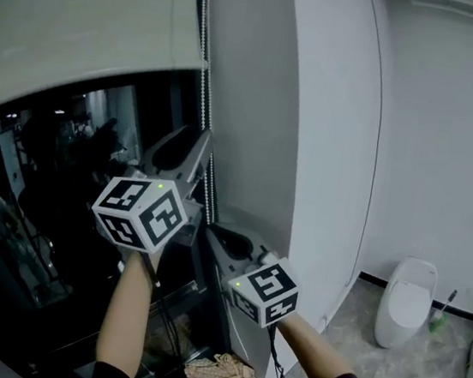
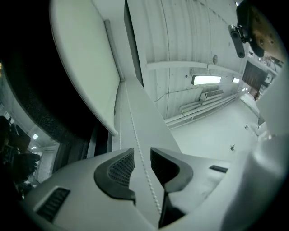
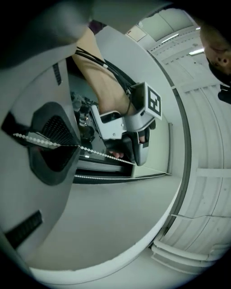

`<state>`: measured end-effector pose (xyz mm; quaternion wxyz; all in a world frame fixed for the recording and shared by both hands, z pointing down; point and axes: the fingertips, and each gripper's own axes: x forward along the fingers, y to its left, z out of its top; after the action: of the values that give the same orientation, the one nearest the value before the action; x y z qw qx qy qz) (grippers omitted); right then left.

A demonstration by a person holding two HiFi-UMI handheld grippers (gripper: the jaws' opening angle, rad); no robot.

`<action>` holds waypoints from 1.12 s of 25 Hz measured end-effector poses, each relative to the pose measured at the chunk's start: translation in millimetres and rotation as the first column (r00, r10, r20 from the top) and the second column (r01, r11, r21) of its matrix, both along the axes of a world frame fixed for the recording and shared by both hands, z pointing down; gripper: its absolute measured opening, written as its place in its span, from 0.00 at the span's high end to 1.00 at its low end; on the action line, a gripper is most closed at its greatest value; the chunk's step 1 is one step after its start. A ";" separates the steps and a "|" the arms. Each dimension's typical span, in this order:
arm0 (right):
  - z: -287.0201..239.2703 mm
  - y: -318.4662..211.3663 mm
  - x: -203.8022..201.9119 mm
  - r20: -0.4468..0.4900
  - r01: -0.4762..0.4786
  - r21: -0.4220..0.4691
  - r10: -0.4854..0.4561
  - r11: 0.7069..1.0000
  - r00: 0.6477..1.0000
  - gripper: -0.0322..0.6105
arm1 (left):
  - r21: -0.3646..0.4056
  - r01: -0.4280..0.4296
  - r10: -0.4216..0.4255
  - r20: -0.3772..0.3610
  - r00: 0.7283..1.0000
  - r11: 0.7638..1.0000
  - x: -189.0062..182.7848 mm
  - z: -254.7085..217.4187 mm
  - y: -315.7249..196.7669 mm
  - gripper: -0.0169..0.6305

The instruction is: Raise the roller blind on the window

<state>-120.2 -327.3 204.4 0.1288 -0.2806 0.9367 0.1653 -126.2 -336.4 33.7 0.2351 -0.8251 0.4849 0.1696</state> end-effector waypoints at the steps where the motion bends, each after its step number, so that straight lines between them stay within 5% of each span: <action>1: 0.1 2.4 1.9 0.002 0.007 0.000 -0.007 1.000 1.000 0.92 | -0.003 0.005 -0.005 0.001 1.000 1.000 1.3 -4.8 -2.7 0.86; 13: -31.5 1.5 24.5 0.066 0.042 0.015 -0.043 0.999 0.997 0.92 | 0.012 0.061 -0.060 -0.013 0.998 0.998 -5.8 1.2 -3.3 0.94; 20: -169.0 2.0 42.3 0.260 0.197 0.027 -0.197 0.980 0.945 0.92 | -0.082 -0.005 0.003 -0.025 1.000 0.997 -6.3 96.0 -1.2 0.94; 24: -215.3 6.1 32.0 0.244 0.116 0.111 -0.140 0.987 0.960 0.92 | -0.133 -0.058 0.051 -0.054 0.997 0.989 5.8 160.3 7.4 0.94; 28: -218.2 5.2 13.9 0.190 0.072 0.129 -0.096 0.989 0.977 0.92 | -0.123 -0.075 0.070 -0.046 0.996 0.989 13.1 173.8 21.3 0.94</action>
<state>-106.3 -322.1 -13.8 0.2439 -0.2471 0.9188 0.1878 -113.2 -315.1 207.6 0.1664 -0.8516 0.4690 0.1647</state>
